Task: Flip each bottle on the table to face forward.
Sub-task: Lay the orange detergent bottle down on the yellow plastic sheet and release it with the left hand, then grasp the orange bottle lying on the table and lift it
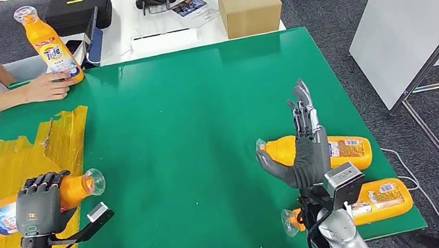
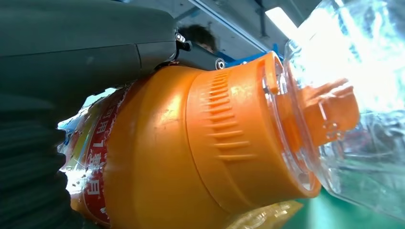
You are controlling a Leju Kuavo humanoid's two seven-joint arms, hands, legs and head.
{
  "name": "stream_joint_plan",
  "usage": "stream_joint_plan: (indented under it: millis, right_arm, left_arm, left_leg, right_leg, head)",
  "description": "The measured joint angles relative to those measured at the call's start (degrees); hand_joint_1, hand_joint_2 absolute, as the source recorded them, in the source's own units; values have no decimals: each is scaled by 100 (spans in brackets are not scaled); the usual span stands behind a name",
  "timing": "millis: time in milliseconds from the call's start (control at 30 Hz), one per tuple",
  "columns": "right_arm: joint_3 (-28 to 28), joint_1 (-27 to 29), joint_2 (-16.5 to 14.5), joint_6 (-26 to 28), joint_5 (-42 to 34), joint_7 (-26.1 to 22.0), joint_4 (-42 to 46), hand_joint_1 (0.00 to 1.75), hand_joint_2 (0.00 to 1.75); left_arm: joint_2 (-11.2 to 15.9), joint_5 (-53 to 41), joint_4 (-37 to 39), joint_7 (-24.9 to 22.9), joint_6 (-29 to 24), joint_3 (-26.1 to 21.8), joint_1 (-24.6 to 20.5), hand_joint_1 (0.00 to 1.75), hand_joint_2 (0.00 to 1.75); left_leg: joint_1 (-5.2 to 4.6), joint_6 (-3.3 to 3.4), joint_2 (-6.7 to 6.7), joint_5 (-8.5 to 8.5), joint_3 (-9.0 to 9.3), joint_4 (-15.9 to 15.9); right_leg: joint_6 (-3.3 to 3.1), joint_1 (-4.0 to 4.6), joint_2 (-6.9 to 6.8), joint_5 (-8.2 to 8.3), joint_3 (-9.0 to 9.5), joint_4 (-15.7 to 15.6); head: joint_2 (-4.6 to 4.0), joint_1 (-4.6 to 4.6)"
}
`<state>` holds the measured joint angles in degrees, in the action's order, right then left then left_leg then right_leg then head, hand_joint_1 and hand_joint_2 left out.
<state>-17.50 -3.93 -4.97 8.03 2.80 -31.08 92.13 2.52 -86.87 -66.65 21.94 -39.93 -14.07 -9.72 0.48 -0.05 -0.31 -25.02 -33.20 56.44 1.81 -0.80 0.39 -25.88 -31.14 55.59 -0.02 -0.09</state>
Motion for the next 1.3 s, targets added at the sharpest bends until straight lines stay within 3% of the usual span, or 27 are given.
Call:
stream_joint_plan:
  millis: [333, 533, 967, 1000, 1133, 1300]
  right_arm:
    - [-119, -108, -29, -55, 44, 8, -163, 0, 175]
    - [-193, -188, -34, -108, 53, -5, -305, 0, 175]
    - [-219, -224, -34, -199, 105, 68, -474, 0, 175]
    - [-220, -225, -34, -201, 105, 69, -482, 0, 175]
    - [-219, -231, -34, -202, 106, 70, -516, 0, 175]
    - [-219, -249, -34, -202, 134, 71, -563, 0, 175]
  left_arm:
    - [237, -68, 811, -217, -1, 233, -507, 175, 175]
    - [438, -140, 1253, -452, 3, 708, -579, 175, 175]
    - [775, 53, 2145, -161, -41, 1077, -723, 175, 175]
    - [784, 56, 2215, -141, -50, 1078, -753, 169, 175]
    - [827, 95, 2478, -109, -73, 1081, -880, 0, 175]
    - [845, 124, 2663, -280, -78, 1066, -970, 0, 175]
  left_leg:
    - [0, 0, 0, 0, -2, 0]
    - [1, 0, 1, 0, -1, 0]
    - [0, 0, -1, 0, 8, -1]
    - [0, 0, -1, 0, 12, -1]
    - [0, -1, -3, 0, 29, -2]
    - [1, -1, -3, 0, 37, -3]
  right_leg:
    - [0, 1, 0, 0, -3, -1]
    - [0, 1, 1, 0, -2, 0]
    - [0, 1, 0, 0, 9, 0]
    - [0, 1, 0, 0, 13, 0]
    - [0, 1, -1, 0, 30, 0]
    - [0, 1, 0, 0, 37, 0]
  head:
    - [0, -1]
    - [0, 1]
    - [0, 0]
    - [0, 0]
    - [0, -1]
    - [0, 0]
